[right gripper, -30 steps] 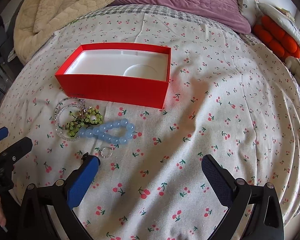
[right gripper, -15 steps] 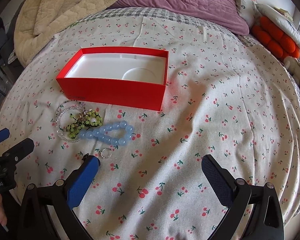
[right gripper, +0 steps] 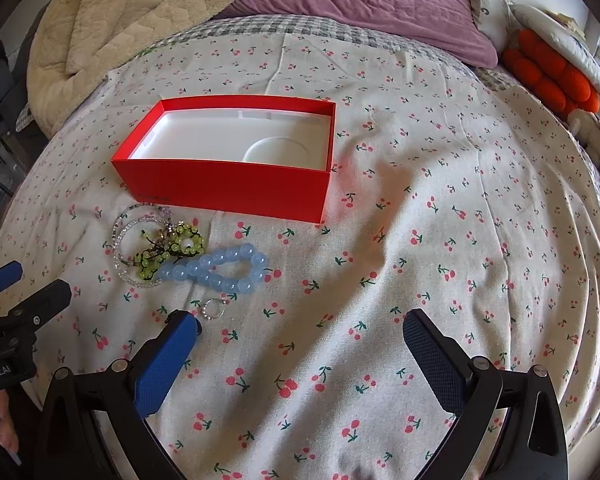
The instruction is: Organize jewelry
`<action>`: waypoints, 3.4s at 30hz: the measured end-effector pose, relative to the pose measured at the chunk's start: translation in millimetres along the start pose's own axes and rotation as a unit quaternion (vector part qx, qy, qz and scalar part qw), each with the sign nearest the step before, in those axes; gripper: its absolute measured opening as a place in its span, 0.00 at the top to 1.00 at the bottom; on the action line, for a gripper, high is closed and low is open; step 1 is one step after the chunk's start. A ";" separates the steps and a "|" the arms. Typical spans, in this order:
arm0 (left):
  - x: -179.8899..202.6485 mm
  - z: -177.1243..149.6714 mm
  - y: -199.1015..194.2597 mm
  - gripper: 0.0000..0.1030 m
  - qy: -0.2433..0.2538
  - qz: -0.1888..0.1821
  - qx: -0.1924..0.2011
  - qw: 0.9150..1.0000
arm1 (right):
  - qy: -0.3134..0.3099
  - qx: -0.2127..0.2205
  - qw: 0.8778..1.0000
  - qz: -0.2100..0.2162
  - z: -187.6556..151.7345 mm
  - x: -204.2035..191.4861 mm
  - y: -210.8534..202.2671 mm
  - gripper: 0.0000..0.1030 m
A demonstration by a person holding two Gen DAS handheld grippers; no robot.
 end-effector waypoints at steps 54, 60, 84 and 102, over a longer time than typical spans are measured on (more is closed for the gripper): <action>37.6 9.4 21.6 0.39 0.084 -0.176 -0.078 0.978 | 0.022 -0.132 0.973 0.189 -4.2 -32.1 29.8 0.03; 35.7 17.4 27.3 0.39 0.093 -0.148 -0.080 0.981 | -0.020 -0.133 0.971 0.197 -15.5 -48.4 26.1 0.30; 110.4 2.3 46.8 0.52 0.256 -0.180 -0.087 0.946 | -0.044 -0.100 0.972 0.207 -6.1 -39.7 20.5 0.75; 127.7 4.8 94.5 0.73 0.277 -0.143 -0.128 0.941 | -0.006 -0.107 0.973 0.203 -7.5 3.6 30.0 0.75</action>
Point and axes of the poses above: each gripper's, at about its wrist camera, not at the fingertips, and y roughly the way its jaws point, x to its right, z to its top, the point moved 10 cm from there along y, roughly the way its jaws point, and after that the axes turned 12 degrees about -z, right-handed, at the moved point
